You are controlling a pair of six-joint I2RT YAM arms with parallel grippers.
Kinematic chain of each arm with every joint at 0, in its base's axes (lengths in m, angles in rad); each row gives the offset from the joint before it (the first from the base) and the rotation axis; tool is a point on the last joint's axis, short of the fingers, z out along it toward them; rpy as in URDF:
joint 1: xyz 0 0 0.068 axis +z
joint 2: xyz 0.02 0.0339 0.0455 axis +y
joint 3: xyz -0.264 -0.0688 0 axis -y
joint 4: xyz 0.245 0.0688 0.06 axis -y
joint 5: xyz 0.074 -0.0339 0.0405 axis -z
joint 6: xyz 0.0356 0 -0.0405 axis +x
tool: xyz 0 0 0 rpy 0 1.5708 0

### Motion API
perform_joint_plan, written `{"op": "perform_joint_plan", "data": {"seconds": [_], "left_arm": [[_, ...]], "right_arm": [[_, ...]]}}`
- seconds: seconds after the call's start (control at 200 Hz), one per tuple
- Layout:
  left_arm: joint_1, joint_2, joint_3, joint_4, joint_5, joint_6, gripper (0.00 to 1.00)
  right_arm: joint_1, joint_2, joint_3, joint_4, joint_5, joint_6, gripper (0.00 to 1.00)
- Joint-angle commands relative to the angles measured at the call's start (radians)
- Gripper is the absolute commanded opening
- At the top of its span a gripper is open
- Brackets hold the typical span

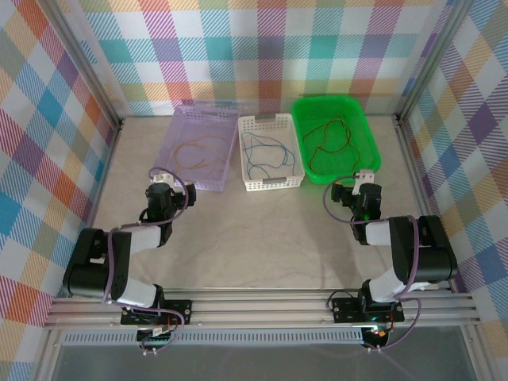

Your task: Untangle the cables

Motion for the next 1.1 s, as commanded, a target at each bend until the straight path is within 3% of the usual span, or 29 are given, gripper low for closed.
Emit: {"op": "perform_joint_plan", "data": {"seconds": [0.0, 1.095], "left_arm": [[0.022, 0.082, -0.005, 0.129, 0.013, 0.015, 1.00], [0.020, 0.081, 0.000, 0.117, 0.009, 0.018, 1.00]], "right_arm": [[0.000, -0.001, 0.011, 0.039, -0.014, 0.018, 1.00], [-0.002, -0.001, 0.010, 0.040, -0.017, 0.019, 1.00]]}}
